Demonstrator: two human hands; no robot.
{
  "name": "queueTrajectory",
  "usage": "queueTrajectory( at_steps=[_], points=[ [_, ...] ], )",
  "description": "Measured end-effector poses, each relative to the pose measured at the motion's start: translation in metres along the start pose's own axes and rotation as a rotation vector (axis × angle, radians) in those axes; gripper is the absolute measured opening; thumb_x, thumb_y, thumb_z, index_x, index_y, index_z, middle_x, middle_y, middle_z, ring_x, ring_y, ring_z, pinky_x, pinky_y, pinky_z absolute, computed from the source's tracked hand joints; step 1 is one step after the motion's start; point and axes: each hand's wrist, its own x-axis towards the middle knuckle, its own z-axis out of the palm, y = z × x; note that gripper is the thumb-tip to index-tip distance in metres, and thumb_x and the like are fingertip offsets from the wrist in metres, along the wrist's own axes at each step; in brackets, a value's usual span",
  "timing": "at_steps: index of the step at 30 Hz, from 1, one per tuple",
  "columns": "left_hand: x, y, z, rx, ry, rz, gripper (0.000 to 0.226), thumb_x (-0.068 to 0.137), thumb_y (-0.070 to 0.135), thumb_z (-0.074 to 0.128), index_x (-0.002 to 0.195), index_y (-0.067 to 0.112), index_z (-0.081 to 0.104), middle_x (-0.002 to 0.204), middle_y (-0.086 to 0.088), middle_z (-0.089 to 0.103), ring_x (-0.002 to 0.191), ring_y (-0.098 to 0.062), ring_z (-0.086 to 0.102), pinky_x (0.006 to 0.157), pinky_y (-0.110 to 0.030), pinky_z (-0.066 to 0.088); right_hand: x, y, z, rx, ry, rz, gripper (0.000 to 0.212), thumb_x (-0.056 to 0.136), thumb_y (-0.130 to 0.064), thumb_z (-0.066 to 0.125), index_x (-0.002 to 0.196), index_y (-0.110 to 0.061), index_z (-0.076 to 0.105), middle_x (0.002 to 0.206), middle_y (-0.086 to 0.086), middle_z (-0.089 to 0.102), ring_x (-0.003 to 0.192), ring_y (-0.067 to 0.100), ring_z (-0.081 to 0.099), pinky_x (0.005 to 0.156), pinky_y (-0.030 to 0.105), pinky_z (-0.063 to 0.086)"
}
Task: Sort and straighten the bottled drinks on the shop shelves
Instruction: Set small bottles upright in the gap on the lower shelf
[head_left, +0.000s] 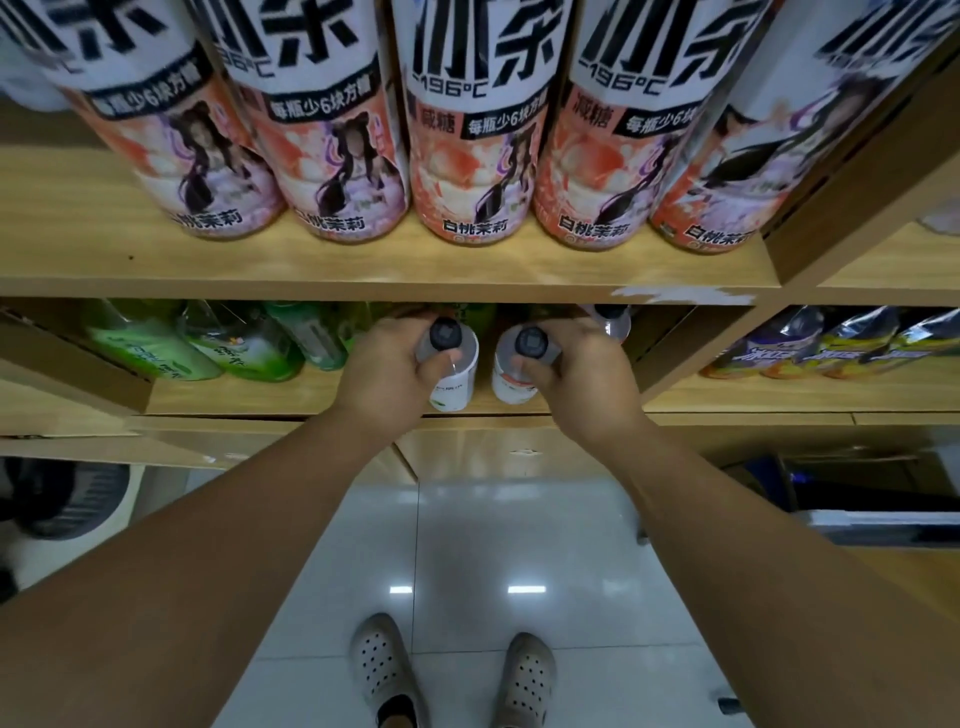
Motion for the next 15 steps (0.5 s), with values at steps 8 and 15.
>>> queueTrajectory(
  at_steps=[8,15],
  points=[
    [-0.076,0.027,-0.051,-0.054,0.176,-0.073,0.026,0.092,0.02,0.072,0.115,0.007,0.071,0.111,-0.005,0.064,0.094,-0.018,0.058,0.081,-0.03,0.048,-0.045,-0.036,-0.043,0.15,-0.047,-0.028,0.024,0.092,-0.032,0.074,0.111,-0.017,0.071,0.106,0.0,0.062,0.095,0.019,0.061,0.079,0.042,0.055],
    [-0.158,0.072,-0.129,-0.088,0.325,-0.148,0.012,0.095,0.018,0.068,0.107,0.016,0.068,0.097,0.005,0.06,0.072,-0.004,0.055,0.061,-0.01,0.04,-0.08,-0.101,-0.106,0.28,-0.022,-0.119,0.013,0.091,-0.027,0.076,0.101,-0.018,0.075,0.095,-0.001,0.062,0.09,0.012,0.056,0.076,0.032,0.047]
  ],
)
